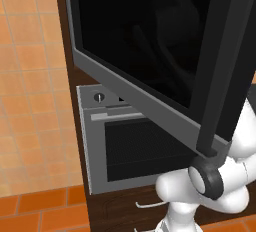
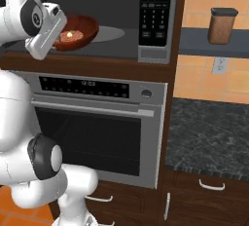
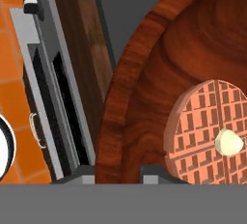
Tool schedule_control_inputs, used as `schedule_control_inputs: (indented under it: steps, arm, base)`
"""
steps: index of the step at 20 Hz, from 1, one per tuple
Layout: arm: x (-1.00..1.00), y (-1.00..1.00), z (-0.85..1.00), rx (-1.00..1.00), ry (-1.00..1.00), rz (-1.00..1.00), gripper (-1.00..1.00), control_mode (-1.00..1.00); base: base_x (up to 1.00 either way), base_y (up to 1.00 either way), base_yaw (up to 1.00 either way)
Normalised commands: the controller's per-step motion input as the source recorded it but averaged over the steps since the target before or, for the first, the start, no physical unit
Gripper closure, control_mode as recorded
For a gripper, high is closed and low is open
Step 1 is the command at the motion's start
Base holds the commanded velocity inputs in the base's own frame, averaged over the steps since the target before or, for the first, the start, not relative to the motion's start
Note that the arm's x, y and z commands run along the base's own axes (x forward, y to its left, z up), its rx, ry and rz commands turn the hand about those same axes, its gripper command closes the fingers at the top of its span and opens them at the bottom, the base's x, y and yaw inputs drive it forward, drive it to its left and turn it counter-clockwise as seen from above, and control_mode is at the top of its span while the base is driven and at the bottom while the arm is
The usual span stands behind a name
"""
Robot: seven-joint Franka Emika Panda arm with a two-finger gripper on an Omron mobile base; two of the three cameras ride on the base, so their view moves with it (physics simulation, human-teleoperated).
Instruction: Open the microwave, place the bowl with waffle inside the microwave, then close the microwave door and turn it on.
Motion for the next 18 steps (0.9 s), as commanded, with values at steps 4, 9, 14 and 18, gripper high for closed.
schedule_control_inputs:
  steps: [4,9,14,18]
  arm:
    - [1.00,0.00,0.00,-0.02,0.06,0.00,1.00,-1.00]
    - [1.00,0.00,0.00,0.00,0.05,0.00,-1.00,-1.00]
    - [0.86,-0.20,0.00,0.02,0.03,0.00,-1.00,-1.00]
    - [-0.46,-0.70,0.00,0.17,0.07,-0.03,-1.00,-1.00]
  base:
    - [0.00,0.00,0.00]
    - [0.00,0.00,0.00]
    - [0.00,0.00,0.00]
    - [0.00,0.00,0.00]
